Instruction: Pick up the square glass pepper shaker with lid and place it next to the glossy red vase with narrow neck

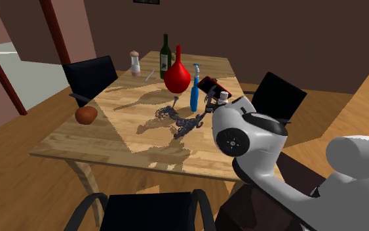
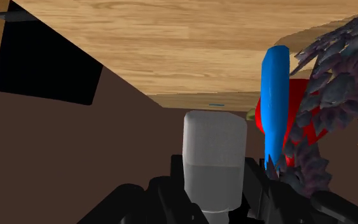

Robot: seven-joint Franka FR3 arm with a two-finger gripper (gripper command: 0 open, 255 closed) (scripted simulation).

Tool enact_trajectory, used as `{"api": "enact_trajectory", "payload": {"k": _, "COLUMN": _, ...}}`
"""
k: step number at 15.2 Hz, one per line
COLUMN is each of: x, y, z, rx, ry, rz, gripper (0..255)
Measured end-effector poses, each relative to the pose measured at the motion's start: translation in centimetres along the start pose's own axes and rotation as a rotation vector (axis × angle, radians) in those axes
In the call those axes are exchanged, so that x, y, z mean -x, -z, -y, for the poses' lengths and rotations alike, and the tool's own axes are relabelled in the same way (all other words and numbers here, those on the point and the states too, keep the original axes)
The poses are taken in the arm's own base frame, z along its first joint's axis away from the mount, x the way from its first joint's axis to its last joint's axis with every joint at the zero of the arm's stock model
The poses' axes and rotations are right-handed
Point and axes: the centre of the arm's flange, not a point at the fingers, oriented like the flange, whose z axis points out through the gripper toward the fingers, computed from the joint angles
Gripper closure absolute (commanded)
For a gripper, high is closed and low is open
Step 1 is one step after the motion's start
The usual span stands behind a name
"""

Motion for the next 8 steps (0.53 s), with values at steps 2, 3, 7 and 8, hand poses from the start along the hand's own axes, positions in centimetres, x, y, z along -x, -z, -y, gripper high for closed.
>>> {"api": "enact_trajectory", "payload": {"k": 2, "x": -1.0, "y": 0.3, "z": 0.0, "rx": 0.0, "ry": 0.0, "rz": 0.0, "gripper": 255}}
{"api": "enact_trajectory", "payload": {"k": 3, "x": -1.5, "y": 0.4, "z": -0.1, "rx": 0.0, "ry": 0.0, "rz": 0.0, "gripper": 255}}
{"api": "enact_trajectory", "payload": {"k": 7, "x": -3.6, "y": 1.0, "z": 0.0, "rx": 0.0, "ry": 0.0, "rz": 0.0, "gripper": 255}}
{"api": "enact_trajectory", "payload": {"k": 8, "x": -4.1, "y": 1.1, "z": 0.0, "rx": 0.0, "ry": 0.0, "rz": 0.0, "gripper": 255}}
